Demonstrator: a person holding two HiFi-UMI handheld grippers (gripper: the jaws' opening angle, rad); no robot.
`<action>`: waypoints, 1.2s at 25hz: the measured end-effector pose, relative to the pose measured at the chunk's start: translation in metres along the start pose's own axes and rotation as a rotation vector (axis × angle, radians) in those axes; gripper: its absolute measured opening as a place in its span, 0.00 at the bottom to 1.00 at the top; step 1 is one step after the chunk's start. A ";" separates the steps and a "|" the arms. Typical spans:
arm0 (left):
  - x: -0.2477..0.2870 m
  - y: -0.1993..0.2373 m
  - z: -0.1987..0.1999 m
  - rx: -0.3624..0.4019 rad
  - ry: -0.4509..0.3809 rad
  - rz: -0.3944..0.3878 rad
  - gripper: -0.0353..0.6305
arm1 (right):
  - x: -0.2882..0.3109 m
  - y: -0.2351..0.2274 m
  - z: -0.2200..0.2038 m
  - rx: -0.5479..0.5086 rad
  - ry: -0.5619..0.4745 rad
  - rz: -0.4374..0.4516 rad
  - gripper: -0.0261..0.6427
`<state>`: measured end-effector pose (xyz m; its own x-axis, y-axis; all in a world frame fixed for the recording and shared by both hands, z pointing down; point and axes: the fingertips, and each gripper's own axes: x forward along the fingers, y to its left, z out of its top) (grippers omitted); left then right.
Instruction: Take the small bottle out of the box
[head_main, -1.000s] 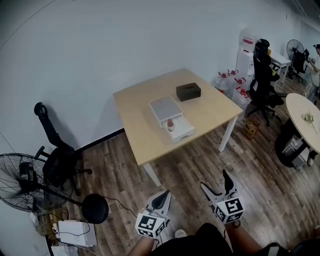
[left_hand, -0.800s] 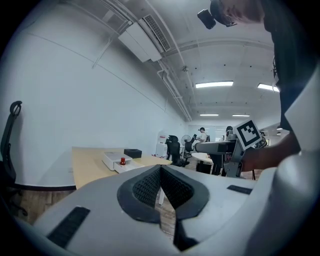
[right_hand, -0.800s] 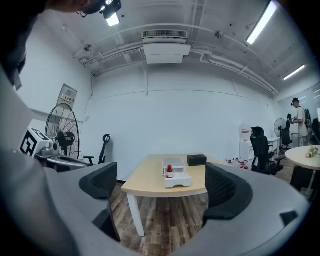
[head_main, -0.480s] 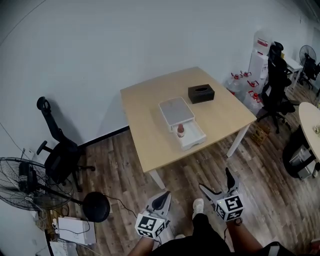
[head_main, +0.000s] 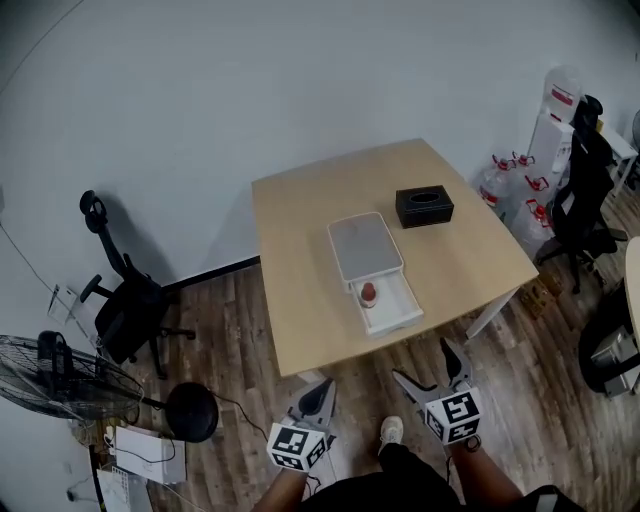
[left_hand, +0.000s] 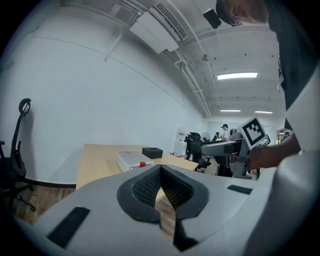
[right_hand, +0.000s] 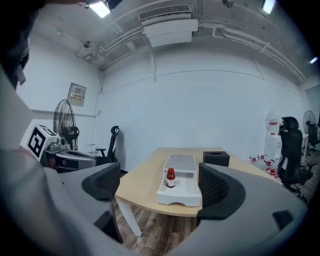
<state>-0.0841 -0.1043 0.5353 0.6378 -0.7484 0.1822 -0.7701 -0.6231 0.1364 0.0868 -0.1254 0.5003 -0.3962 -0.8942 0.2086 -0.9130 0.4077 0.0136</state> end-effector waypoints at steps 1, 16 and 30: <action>0.010 0.004 0.003 -0.001 0.000 0.010 0.07 | 0.010 -0.008 0.001 0.003 0.004 0.015 0.78; 0.096 0.043 0.023 0.002 0.039 0.167 0.07 | 0.145 -0.065 -0.024 -0.055 0.134 0.254 0.72; 0.112 0.099 0.033 0.012 0.033 0.180 0.07 | 0.228 -0.055 -0.093 -0.200 0.384 0.352 0.65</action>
<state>-0.0882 -0.2577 0.5368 0.4884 -0.8405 0.2347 -0.8717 -0.4822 0.0873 0.0557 -0.3340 0.6382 -0.5754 -0.5813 0.5753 -0.6810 0.7301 0.0565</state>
